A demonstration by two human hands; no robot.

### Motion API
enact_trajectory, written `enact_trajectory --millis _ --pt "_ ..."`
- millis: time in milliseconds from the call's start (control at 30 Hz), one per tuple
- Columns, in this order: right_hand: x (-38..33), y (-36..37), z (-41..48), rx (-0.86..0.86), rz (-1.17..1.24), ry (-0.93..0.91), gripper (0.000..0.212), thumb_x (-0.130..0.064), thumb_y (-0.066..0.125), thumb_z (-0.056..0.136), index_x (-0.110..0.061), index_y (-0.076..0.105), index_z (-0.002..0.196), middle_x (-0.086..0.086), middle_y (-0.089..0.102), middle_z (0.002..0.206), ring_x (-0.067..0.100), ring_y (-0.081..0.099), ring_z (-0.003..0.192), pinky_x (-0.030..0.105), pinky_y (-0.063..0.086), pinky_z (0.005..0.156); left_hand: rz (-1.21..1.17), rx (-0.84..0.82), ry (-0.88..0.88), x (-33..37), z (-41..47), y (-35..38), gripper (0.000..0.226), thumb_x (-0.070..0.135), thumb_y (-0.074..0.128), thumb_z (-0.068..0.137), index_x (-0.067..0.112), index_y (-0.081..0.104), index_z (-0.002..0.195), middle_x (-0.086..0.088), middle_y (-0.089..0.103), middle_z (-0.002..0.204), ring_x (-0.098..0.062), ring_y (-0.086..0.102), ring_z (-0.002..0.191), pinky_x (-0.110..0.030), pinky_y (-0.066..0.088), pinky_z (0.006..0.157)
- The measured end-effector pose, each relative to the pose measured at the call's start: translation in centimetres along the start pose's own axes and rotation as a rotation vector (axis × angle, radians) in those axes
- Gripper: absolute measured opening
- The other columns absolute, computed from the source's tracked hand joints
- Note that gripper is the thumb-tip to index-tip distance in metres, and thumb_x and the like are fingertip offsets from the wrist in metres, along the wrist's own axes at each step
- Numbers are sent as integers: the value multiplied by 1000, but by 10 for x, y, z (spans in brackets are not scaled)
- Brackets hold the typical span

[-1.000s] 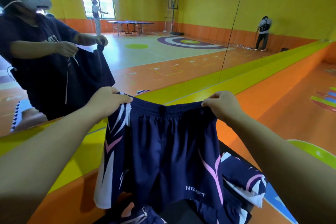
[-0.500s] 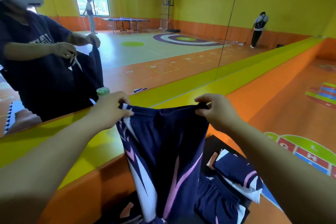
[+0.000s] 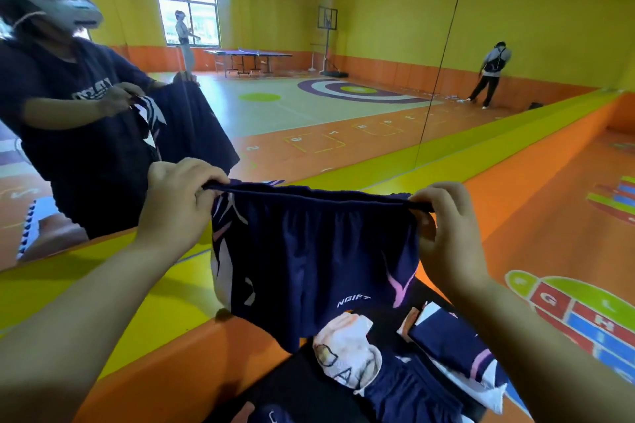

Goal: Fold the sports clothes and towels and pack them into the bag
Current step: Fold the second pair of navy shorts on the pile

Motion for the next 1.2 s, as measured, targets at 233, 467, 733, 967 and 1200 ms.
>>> enact_trajectory --millis 233,467,733,967,1200 --pt "-23 -13 32 71 47 -65 18 -14 41 85 -22 50 98 17 49 105 16 45 98 16 36 83 -159 63 81 38 33 -17 22 -4 52 73 11 65 83 -3 62 93 -24 53 89 -33 36 82" --pt "-46 -2 62 -108 178 -153 24 -2 52 85 -21 54 99 2 49 104 15 51 97 30 47 84 -336 -47 219 82 60 -18 25 -15 57 79 7 68 86 7 58 95 7 52 93 -11 41 85" --pt "-58 24 76 -310 350 85 32 -8 70 82 -22 58 108 -1 58 106 15 58 97 30 51 85 -583 -267 149 132 58 -3 38 -12 54 84 24 65 78 1 52 113 -15 62 83 -16 47 78" --pt "-64 26 71 -406 376 90 30 -9 67 84 -33 50 82 -3 51 134 17 58 103 30 48 85 -1002 -465 -149 137 49 20 30 -10 53 85 19 59 81 6 57 114 -19 58 88 -33 45 84" --pt "-48 24 61 -415 391 190 27 -11 68 85 -31 51 78 -12 55 80 0 53 66 23 46 67 -852 -534 -128 137 39 28 9 24 59 77 21 52 82 0 52 121 -15 57 91 -28 47 86"
Point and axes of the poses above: each hand's wrist, its own z-axis towards the middle knuckle, its own y-axis out of the palm, x = y × z, the point moved 9 cm from there along z, towards the middle knuckle
